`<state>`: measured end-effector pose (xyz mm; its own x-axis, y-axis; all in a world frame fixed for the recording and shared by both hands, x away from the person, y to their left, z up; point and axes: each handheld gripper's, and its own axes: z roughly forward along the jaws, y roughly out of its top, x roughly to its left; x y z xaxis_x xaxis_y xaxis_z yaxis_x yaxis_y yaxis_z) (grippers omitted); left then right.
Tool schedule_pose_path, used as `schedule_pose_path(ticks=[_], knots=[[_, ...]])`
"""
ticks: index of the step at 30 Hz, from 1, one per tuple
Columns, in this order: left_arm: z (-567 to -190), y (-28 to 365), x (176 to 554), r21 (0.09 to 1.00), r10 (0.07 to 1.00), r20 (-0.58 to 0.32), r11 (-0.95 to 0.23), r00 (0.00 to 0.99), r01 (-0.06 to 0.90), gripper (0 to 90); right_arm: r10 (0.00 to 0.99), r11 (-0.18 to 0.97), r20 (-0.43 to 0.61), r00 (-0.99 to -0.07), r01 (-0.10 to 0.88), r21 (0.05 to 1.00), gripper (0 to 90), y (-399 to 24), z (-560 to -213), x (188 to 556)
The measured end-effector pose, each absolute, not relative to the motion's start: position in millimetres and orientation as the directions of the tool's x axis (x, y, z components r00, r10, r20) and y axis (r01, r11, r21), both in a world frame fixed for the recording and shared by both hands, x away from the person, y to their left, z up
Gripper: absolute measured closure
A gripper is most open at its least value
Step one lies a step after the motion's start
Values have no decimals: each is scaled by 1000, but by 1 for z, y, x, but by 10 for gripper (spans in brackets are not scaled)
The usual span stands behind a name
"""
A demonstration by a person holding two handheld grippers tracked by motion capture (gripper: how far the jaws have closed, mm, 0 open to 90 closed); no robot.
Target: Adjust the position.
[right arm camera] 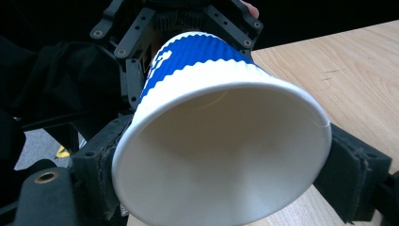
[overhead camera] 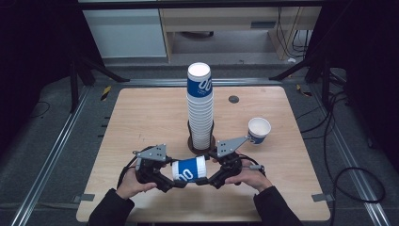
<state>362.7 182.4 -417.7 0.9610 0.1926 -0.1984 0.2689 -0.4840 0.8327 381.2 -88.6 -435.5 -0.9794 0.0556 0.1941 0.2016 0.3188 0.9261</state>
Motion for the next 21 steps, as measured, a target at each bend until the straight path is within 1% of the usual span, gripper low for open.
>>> schedule_pose_path(ticks=[4,8,11,17,21], knots=[[-416,187,364,817,210,-178,-513,961,264,178,84,345,162,-983,182,921,155,-95,-431,382],[-421,186,366,769,247,-140,-583,959,262,158,132,397,134,-982,176,901,154,-101,-430,384],[-426,182,367,737,257,-122,-623,959,262,153,145,430,124,-982,176,886,153,-100,-432,385],[-434,171,364,678,244,-84,-696,966,235,150,129,523,111,-985,162,837,151,-87,-443,382],[-438,164,361,643,219,-68,-736,973,211,156,112,558,105,-988,150,816,150,-78,-447,380]])
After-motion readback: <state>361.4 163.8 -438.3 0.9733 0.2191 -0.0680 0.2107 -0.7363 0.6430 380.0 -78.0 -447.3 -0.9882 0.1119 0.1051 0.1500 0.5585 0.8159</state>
